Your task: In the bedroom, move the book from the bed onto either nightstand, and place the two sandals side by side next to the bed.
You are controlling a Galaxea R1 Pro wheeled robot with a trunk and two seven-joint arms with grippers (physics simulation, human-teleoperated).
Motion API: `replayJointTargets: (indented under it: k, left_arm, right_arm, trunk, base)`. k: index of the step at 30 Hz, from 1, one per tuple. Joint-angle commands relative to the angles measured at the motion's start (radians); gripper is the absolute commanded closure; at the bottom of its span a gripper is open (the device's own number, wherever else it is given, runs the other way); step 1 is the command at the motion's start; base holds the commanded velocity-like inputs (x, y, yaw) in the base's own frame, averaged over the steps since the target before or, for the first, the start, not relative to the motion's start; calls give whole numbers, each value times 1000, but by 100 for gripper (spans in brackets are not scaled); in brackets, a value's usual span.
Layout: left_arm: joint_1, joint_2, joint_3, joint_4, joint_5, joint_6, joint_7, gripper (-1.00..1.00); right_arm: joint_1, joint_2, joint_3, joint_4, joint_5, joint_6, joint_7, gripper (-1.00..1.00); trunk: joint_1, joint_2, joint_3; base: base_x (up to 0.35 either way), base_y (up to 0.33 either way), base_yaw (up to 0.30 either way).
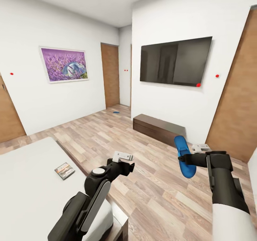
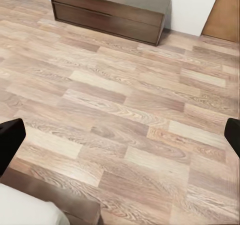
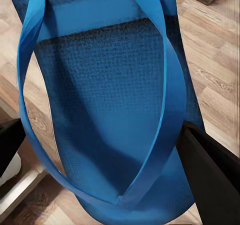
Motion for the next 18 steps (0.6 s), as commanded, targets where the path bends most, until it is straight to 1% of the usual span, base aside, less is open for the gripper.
replayJointTargets:
  k: [1, 10, 18]
  left_arm:
    - [-1, 0, -1, -1, 11, 3, 10, -100]
    - [-1, 0, -1, -1, 11, 3, 10, -100]
    - [-1, 0, -2, -1, 11, 3, 10, -100]
  right_arm:
    - [-1, 0, -1, -1, 9, 2, 11, 100]
    - [-1, 0, 1, -1, 9, 2, 11, 100]
    - [-1, 0, 2, -1, 9, 2, 11, 100]
  trunk:
    - [0, -1, 0]
    - [0, -1, 4]
    - [0, -1, 5]
  base:
    - [0, 0, -295]
    - [0, 0, -285]
    - [0, 0, -257]
